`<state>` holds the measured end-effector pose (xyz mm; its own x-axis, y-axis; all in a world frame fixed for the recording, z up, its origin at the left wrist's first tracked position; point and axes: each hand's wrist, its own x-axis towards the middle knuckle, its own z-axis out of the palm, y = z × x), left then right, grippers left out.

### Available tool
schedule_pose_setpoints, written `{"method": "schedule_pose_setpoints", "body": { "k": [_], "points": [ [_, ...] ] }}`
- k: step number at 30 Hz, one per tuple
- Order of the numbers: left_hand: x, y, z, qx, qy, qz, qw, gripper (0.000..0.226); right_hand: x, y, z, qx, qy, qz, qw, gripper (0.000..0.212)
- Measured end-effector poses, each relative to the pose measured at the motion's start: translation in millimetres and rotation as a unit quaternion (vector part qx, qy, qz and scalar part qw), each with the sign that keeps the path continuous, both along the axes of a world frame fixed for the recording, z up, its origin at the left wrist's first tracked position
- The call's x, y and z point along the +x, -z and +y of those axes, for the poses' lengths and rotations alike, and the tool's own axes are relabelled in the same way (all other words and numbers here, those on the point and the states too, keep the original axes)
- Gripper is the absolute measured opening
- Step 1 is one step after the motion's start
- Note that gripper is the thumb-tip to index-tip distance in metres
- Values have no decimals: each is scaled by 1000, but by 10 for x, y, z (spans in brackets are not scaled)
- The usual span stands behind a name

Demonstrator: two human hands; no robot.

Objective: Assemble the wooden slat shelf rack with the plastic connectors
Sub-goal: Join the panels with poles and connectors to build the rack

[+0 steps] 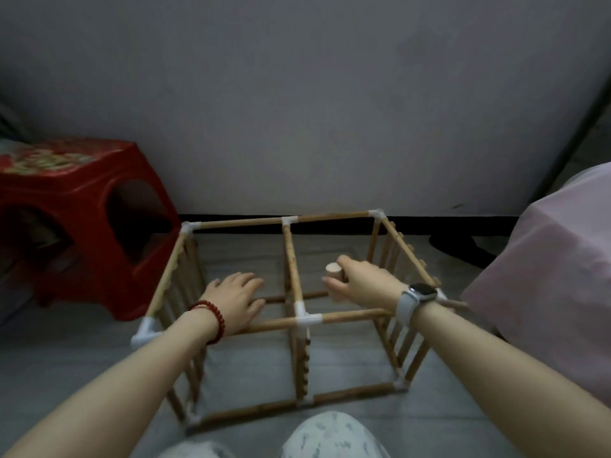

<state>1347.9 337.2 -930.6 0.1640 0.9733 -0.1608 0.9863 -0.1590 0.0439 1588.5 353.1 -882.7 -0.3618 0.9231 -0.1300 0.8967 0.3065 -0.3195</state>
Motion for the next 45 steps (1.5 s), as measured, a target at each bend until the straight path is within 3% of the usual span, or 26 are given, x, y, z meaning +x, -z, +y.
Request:
{"method": "schedule_pose_setpoints", "body": {
  "k": [2, 4, 5, 8, 10, 12, 14, 15, 18, 20, 22, 24, 25, 27, 29, 32, 34, 36, 38, 41, 43, 45],
  "points": [
    [-348, 145, -173, 7, -65, -1, 998, 48, -255, -200, 11, 81, 35, 123, 988, 33],
    [-567, 345, -330, 13, -127, -19, 992, 47, -388, -128, -51, 159, 113, 303, 933, 31],
    [-640, 427, -390, 22, -150, -27, 988, 46, -450, 18, -126, 159, 140, 308, 927, 28],
    [-752, 605, -470, 69, -183, -45, 980, 41, -652, 643, -291, 39, 116, 49, 991, 26],
    [-701, 625, -441, 92, -185, -60, 977, 40, -631, 532, -158, 49, 97, -4, 994, 28],
    [-691, 637, -421, 103, -190, -68, 974, 38, -673, 192, -62, 118, 111, 76, 984, 30],
    [-704, 685, -407, 115, -194, -73, 972, 37, -720, 58, -72, 202, 127, 214, 947, 27],
    [-726, 711, -405, 119, -196, -74, 971, 37, -747, 124, -173, 201, 129, 226, 944, 24],
    [-764, 763, -456, 112, -194, -70, 972, 48, -816, 658, -520, 79, 89, 17, 993, 24],
    [-768, 789, -476, 115, -193, -69, 972, 60, -766, 582, -387, 85, 82, -4, 993, 27],
    [-791, 800, -475, 119, -195, -69, 971, 57, -747, 225, -240, 139, 106, 108, 979, 27],
    [-803, 802, -454, 127, -193, -67, 971, 50, -747, 83, -203, 208, 135, 234, 940, 24],
    [-799, 786, -439, 127, -189, -65, 972, 50, -746, 141, -256, 203, 140, 241, 939, 23],
    [-775, 747, -451, 110, -176, -58, 976, 48, -781, 513, -453, 109, 108, 92, 984, 24],
    [-744, 728, -472, 98, -141, -55, 984, 51, -765, 700, -492, 53, 78, -18, 995, 24],
    [-888, 704, -615, 130, -122, -92, 980, 72, -948, 398, -320, 46, -5, -47, 998, 25],
    [-1073, 737, -735, 191, -148, -89, 966, 68, -1183, 224, -264, 34, -37, -22, 998, 27],
    [-1342, 787, -844, 187, -216, -126, 950, 64, -1537, 145, -270, -1, -79, 19, 997, 26],
    [-1546, 819, -889, 103, -260, -213, 936, 53, -1898, 83, -276, -33, -124, 26, 991, 28],
    [-1680, 817, -911, 80, -252, -372, 890, 30, -2440, -142, -278, 16, -183, -1, 983, 34],
    [-1701, 858, -925, 87, -255, -416, 869, 29, -2754, -179, -313, 103, -166, 95, 976, 38],
    [-1698, 900, -912, 101, -259, -422, 863, 28, -2879, 14, -382, 111, -125, 190, 968, 32]
  ]
}}
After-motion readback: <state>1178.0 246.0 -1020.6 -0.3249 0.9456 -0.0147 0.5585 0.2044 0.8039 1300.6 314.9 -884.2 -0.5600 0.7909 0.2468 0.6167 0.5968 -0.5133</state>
